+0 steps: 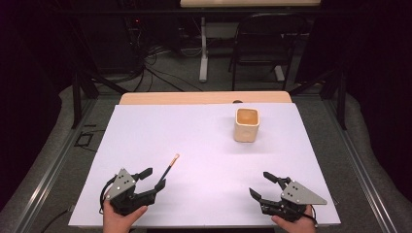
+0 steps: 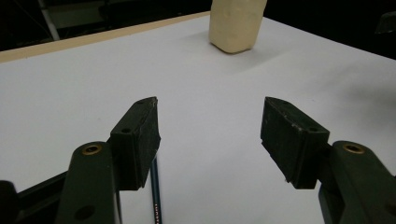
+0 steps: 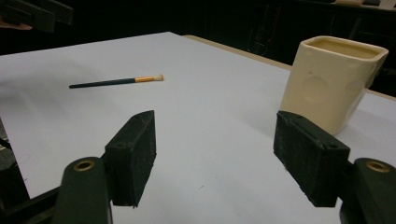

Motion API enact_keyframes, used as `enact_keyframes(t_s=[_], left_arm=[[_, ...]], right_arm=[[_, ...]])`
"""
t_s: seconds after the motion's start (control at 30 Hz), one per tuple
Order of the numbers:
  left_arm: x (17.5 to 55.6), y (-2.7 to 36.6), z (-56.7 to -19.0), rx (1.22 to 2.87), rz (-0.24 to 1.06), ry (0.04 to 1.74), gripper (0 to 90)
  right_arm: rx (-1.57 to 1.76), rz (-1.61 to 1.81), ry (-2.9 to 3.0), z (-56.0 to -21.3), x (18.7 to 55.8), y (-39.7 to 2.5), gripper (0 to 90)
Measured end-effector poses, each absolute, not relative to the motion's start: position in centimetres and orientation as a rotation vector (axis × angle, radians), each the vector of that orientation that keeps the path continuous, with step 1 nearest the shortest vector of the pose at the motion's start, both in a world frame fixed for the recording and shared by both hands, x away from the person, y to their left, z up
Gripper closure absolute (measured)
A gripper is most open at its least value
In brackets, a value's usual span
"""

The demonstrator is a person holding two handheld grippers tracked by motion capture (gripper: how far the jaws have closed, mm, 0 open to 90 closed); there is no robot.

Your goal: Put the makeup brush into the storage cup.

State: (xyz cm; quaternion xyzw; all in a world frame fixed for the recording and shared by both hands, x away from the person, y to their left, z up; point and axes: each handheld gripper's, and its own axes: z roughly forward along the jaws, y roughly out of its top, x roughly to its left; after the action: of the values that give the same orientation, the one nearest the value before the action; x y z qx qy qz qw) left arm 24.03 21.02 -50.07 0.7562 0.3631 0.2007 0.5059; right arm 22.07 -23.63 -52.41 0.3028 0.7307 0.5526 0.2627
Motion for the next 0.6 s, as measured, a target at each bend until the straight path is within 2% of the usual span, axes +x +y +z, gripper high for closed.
enact_keyframes(t_s=[0.43, 0.6], left_arm=[[25.4, 21.1, -48.3, 1.930, 0.482, 0.993, 36.9], [26.0, 21.4, -47.6, 1.922, 0.464, 1.041, 36.9]], right_arm=[[0.828, 1.517, 1.957, -52.3, 22.1, -24.0, 28.7], [0.831, 1.514, 1.985, -52.4, 22.3, -24.1, 28.3]])
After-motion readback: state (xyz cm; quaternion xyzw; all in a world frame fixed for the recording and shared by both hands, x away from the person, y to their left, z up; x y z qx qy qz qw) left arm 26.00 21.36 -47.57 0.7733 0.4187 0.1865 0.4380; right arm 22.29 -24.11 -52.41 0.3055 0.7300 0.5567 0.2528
